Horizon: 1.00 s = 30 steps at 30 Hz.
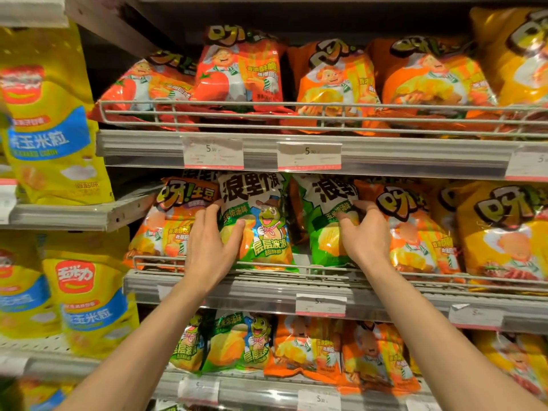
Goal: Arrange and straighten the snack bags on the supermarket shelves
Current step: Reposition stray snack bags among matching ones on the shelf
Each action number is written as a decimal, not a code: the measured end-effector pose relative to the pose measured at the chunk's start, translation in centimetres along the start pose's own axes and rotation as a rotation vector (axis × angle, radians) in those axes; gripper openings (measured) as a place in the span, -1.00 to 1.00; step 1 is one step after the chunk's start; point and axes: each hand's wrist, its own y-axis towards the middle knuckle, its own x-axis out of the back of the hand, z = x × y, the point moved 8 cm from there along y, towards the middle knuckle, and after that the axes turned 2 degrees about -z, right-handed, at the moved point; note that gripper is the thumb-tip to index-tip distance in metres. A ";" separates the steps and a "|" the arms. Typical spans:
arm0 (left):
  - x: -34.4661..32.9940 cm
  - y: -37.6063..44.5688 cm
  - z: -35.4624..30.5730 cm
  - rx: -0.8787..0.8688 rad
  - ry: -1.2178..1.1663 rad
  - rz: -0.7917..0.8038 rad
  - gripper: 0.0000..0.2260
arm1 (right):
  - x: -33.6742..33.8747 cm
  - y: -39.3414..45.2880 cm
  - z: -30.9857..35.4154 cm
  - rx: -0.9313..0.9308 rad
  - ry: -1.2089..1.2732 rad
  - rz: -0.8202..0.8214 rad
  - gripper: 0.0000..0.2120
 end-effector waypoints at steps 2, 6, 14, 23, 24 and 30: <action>0.2 0.0 0.2 -0.016 -0.030 -0.033 -0.45 | 0.2 0.2 -0.3 -0.049 0.087 -0.025 -0.62; 0.3 0.4 0.3 -0.053 -0.085 -0.045 -0.54 | 0.4 0.5 -0.9 -0.111 0.185 -0.083 -0.68; -2.0 -1.5 -6.9 -0.191 -0.189 0.161 -0.81 | -0.6 1.0 -1.1 -0.146 0.362 -0.093 -0.73; -6.5 -1.6 -8.6 0.015 -0.277 0.346 -0.39 | -0.5 2.1 -0.3 -0.110 0.395 -0.091 -0.74; -6.5 -2.0 -8.6 0.006 -0.250 0.328 -0.38 | -0.5 2.1 -0.5 -0.124 0.413 -0.094 -0.76; -6.6 -2.4 -8.8 -0.014 -0.180 0.308 -0.25 | -0.4 2.4 -0.8 -0.207 0.497 -0.126 -0.84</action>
